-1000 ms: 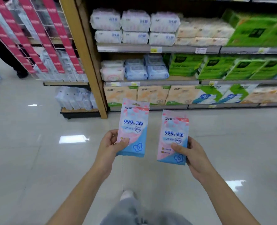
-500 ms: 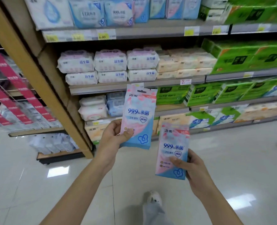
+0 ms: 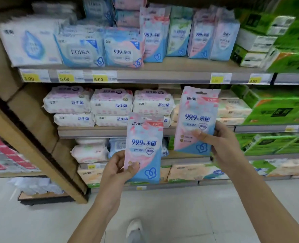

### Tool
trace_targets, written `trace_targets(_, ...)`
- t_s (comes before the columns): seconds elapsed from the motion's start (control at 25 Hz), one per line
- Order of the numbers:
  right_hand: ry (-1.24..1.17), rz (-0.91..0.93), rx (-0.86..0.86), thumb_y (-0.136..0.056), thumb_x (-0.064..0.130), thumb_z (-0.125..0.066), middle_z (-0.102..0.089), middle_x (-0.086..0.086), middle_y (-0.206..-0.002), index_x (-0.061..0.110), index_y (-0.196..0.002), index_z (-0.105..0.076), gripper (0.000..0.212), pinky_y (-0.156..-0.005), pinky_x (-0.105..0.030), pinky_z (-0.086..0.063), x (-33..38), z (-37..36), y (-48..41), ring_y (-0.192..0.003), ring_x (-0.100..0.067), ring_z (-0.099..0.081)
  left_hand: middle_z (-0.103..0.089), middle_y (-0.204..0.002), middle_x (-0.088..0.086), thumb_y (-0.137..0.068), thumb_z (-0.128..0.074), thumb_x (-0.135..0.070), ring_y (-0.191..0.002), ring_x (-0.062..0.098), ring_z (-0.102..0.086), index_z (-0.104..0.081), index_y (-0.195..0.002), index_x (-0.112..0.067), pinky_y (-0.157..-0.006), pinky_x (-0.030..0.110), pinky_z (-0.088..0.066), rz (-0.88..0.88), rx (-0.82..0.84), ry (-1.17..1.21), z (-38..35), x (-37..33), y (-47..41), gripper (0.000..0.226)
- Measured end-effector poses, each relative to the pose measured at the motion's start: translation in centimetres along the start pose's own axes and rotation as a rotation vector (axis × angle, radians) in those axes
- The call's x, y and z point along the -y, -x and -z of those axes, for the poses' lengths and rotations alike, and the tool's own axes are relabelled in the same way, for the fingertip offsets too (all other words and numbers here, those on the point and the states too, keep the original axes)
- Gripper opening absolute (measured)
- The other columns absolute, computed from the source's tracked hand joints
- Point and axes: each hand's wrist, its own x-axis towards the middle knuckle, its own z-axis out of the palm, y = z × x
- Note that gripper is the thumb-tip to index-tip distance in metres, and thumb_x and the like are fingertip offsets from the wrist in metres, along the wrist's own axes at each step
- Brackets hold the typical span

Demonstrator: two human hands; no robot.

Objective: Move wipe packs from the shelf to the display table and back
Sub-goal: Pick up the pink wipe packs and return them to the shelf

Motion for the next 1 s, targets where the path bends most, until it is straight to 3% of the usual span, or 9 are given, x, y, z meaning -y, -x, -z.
trace_targets(0.2,-0.011,0.164,0.013,-0.064,0.010,-0.073,-0.076,0.005,-0.088,0.009,-0.101,-0.064,0.038,-0.066,-0.026,-0.057,4.3,-2.7,-10.7,-0.080,-0.015,-0.072,-0.074,-0.096,-0.001,-0.053,-0.076,-0.025,-0.089,0.012,-0.069,-0.059,-0.100,-0.011,-0.072,0.024,-0.052,-0.094,0.018,0.025,-0.6,-3.4,-7.2,0.052)
trace_targets(0.36,-0.018,0.246,0.014,-0.074,0.001,-0.072,-0.075,0.002,-0.092,0.008,-0.103,-0.063,0.031,-0.069,-0.031,-0.059,7.6,-5.3,-18.7,-0.086,-0.019,-0.072,-0.074,-0.093,-0.001,-0.057,-0.076,-0.019,-0.087,0.013,-0.068,-0.060,-0.098,-0.013,-0.063,0.019,-0.053,-0.139,0.036,0.047,-1.6,-5.7,-11.7,0.045)
trace_targets(0.68,0.082,0.261,0.093,-0.075,-0.002,-0.073,-0.069,-0.008,-0.101,0.001,-0.105,-0.057,0.034,-0.068,-0.025,-0.059,9.0,-9.8,-28.1,-0.080,-0.011,-0.071,-0.073,-0.099,0.003,-0.052,-0.074,-0.031,-0.093,0.017,-0.068,-0.061,-0.100,-0.012,-0.069,0.021,-0.054,-0.196,-0.007,0.069,-4.4,-7.6,-15.9,0.053)
trace_targets(0.76,0.112,0.271,0.093,-0.073,0.000,-0.075,-0.069,-0.009,-0.102,-0.002,-0.109,-0.057,0.040,-0.075,-0.031,-0.059,8.4,-10.4,-29.0,-0.089,-0.019,-0.070,-0.073,-0.102,0.006,-0.054,-0.074,-0.030,-0.095,0.018,-0.068,-0.062,-0.102,-0.011,-0.071,0.021,-0.054,-0.204,-0.019,0.098,-5.2,-7.6,-16.3,0.054)
trace_targets(0.88,0.296,0.343,-0.002,-0.071,0.011,-0.080,-0.067,-0.001,-0.092,0.003,-0.106,-0.060,0.041,-0.074,-0.031,-0.059,8.1,-10.7,-29.7,-0.085,-0.018,-0.066,-0.073,-0.103,0.005,-0.060,-0.075,-0.021,-0.097,0.018,-0.067,-0.061,-0.104,-0.012,-0.071,0.020,-0.053,-0.228,-0.030,0.072,-6.2,-7.8,-16.9,0.047)
trace_targets(1.0,0.482,0.411,-0.084,-0.065,0.029,-0.084,-0.064,-0.002,-0.102,0.010,-0.109,-0.051,0.058,-0.079,-0.037,-0.055,7.7,-10.5,-29.9,-0.092,-0.018,-0.062,-0.074,-0.093,0.000,-0.067,-0.066,-0.011,-0.089,0.014,-0.068,-0.060,-0.100,-0.011,-0.069,0.019,-0.053,-0.254,-0.059,0.071,-7.4,-7.9,-17.6,0.034)
